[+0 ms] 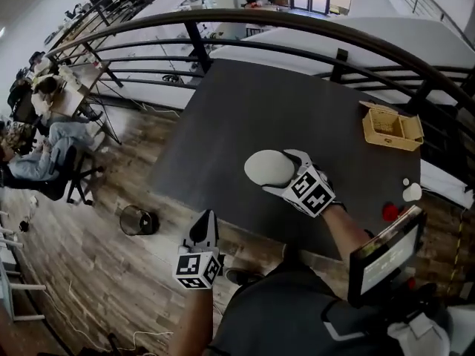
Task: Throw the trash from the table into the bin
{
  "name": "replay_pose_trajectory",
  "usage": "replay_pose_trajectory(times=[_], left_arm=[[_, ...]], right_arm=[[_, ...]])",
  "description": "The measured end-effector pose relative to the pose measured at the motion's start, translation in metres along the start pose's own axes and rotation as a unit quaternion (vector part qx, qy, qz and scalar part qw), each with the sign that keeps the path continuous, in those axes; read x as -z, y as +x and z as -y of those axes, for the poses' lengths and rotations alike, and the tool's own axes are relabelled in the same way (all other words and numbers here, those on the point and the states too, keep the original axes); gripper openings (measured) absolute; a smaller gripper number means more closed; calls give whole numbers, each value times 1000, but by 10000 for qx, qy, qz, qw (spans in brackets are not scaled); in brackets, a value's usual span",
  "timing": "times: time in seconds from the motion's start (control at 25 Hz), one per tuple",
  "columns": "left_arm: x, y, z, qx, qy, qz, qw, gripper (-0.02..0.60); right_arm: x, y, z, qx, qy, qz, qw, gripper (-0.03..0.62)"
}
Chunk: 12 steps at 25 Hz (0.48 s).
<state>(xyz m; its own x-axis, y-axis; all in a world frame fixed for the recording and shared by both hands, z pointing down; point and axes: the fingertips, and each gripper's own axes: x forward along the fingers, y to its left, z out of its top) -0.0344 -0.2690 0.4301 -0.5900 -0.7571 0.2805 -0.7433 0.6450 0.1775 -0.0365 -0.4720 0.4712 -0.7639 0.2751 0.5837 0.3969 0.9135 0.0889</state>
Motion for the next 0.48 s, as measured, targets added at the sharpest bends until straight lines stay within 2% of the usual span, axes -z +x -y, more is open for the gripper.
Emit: replay_pose_trajectory(times=[0.24, 0.48], left_arm=[[-15, -72, -83, -692, -366, 467, 9958, 11], [-8, -149, -155, -1343, -602, 764, 9861, 11]], right_arm=[[-72, 42, -79, -454, -375, 197, 9981, 471], [-123, 84, -157, -920, -702, 263, 9929, 471]])
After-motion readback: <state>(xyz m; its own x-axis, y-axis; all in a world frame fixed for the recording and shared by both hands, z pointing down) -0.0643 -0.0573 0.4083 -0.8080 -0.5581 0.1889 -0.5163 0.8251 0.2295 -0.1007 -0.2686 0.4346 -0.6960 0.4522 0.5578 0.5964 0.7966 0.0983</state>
